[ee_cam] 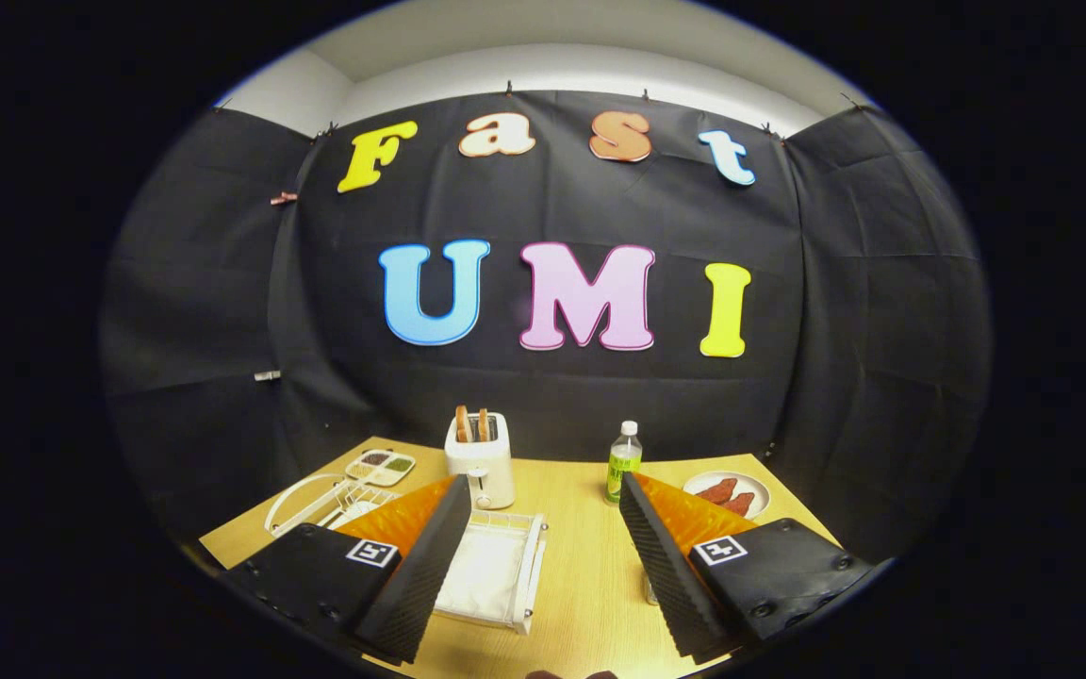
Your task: Take the plate from the dish rack, then take the spoon from the basket and place it into the plate.
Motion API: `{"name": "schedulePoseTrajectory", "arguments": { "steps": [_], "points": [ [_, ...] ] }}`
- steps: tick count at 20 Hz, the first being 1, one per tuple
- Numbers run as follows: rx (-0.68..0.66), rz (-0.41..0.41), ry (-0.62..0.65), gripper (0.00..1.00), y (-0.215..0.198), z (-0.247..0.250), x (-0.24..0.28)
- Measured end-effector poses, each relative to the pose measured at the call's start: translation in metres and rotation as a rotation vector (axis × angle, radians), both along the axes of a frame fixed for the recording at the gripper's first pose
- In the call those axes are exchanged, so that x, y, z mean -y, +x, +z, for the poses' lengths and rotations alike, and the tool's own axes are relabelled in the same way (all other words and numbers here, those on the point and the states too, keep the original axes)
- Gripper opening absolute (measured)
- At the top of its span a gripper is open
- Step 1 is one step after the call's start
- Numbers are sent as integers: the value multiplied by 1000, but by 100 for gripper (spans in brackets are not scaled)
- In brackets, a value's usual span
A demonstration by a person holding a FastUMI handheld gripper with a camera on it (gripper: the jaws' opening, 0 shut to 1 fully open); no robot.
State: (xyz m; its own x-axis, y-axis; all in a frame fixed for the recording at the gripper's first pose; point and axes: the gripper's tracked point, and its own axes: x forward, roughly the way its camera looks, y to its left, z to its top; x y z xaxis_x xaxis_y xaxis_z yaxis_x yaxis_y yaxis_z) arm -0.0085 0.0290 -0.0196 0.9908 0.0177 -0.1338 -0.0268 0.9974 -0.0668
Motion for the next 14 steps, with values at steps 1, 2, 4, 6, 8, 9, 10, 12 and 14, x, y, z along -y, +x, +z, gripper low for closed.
{"name": "schedulePoseTrajectory", "arguments": {
  "steps": [1, 2, 4, 6, 8, 9, 10, 12, 14],
  "points": [
    [-20, 19, 2, 98, 5, 0, -10],
    [-46, 42, 4, 98, 10, -2, -20],
    [-102, 78, -5, 97, 23, -7, -40],
    [-156, 98, -13, 97, 40, -15, -57],
    [-236, 114, -16, 98, 60, -34, -73],
    [-294, 118, -4, 97, 70, -49, -82],
    [-347, 117, 11, 98, 75, -62, -89],
    [-427, 96, 35, 97, 88, -81, -98],
    [-477, 56, 27, 94, 105, -97, -101]
  ]
}}
